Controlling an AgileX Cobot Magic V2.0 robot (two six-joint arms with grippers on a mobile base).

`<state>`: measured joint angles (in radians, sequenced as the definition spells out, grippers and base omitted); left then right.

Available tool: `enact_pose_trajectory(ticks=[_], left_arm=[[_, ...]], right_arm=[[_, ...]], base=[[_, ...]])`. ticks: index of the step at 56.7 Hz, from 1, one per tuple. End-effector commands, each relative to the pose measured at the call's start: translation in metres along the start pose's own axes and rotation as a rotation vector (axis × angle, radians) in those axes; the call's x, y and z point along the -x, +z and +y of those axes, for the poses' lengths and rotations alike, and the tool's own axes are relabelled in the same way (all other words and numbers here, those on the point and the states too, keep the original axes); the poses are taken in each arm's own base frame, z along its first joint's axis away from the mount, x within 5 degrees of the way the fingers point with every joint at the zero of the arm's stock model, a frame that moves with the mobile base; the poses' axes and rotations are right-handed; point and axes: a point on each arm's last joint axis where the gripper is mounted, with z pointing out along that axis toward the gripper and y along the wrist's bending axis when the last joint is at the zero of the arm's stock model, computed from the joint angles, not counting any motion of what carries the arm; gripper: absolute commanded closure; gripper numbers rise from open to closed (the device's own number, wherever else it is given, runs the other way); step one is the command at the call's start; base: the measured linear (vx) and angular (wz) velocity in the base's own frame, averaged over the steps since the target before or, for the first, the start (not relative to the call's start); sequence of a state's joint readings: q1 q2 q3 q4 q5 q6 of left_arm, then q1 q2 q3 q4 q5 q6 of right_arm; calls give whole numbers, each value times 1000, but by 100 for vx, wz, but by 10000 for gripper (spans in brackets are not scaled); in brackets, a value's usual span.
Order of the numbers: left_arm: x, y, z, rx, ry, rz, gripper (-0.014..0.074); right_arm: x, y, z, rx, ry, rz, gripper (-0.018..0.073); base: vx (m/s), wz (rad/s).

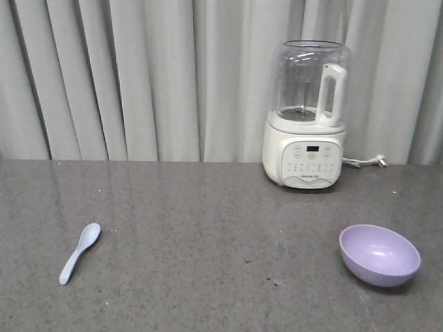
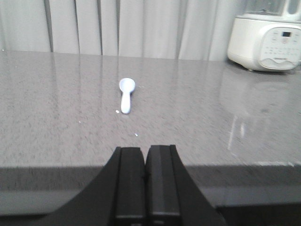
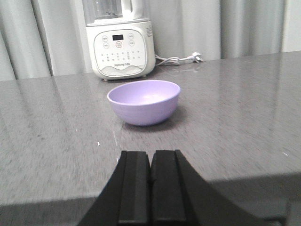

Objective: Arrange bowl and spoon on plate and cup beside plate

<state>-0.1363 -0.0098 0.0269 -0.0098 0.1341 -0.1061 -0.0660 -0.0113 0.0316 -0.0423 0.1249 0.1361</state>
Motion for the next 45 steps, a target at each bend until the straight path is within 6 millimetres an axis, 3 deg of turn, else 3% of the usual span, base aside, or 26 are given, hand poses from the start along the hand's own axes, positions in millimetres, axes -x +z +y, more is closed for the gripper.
enact_pose_trajectory(ticks=[1, 22, 45], left_arm=[[17, -3, -2, -13, -17, -123, 599], [17, -3, -2, -13, -17, -123, 599], [17, -3, -2, -13, -15, -123, 599]], right_arm=[[7, -1, 1, 12, -3, -83, 568], [7, -1, 1, 12, -3, -83, 568], [7, -1, 1, 12, -3, -83, 568]], base=[[39, 16], [29, 0], [5, -2]])
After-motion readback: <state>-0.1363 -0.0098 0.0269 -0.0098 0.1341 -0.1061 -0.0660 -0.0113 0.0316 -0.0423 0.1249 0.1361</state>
